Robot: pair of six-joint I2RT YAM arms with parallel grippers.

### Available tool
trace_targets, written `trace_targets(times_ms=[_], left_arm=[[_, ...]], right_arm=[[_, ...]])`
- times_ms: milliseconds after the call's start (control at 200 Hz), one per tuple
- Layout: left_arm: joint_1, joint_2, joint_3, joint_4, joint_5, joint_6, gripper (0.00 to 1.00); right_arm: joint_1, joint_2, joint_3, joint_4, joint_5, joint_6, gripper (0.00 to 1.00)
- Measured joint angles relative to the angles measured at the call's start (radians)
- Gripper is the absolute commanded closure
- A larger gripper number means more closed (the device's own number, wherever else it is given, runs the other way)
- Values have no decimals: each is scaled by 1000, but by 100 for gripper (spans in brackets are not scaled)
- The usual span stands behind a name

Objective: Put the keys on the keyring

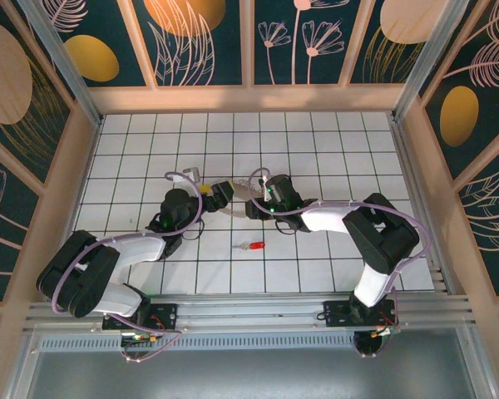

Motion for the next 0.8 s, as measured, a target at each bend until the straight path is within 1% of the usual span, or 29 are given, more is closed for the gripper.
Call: trace_targets(times_ms=[646, 801], left_arm=[[0, 0, 0, 0, -3, 0, 1], [0, 0, 0, 0, -3, 0, 1]], right_arm=[[1, 29, 0, 0, 10, 0, 52], [18, 28, 0, 0, 6, -1, 52]])
